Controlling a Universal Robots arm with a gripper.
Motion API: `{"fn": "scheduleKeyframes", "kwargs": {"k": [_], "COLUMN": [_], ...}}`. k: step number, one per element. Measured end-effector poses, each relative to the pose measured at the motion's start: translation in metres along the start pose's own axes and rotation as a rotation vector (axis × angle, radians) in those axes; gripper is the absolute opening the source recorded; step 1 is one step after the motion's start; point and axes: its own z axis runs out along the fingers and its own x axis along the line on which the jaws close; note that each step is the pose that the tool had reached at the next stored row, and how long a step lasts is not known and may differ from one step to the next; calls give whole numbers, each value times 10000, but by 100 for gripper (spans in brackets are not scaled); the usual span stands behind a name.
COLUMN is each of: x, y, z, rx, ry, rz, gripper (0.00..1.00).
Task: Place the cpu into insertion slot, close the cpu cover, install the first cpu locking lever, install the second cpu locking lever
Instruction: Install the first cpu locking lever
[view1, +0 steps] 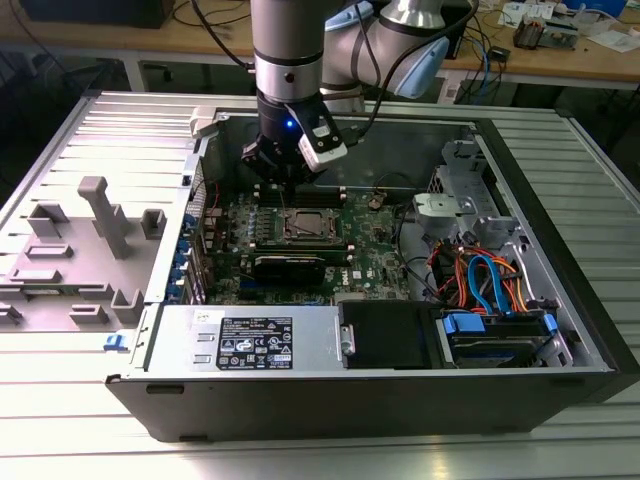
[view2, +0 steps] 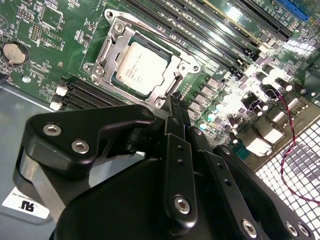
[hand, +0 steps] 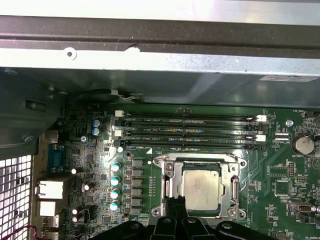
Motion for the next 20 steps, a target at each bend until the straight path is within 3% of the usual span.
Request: {"fn": "scheduleKeyframes", "kwargs": {"k": [9, 14, 20], "x": [7, 67, 198], "y": [7, 17, 29], "z": [-20, -22, -22], "rx": [22, 24, 23], "ry": [-1, 1, 0], "rz": [3, 0, 1], "gripper": [11, 11, 11]}}
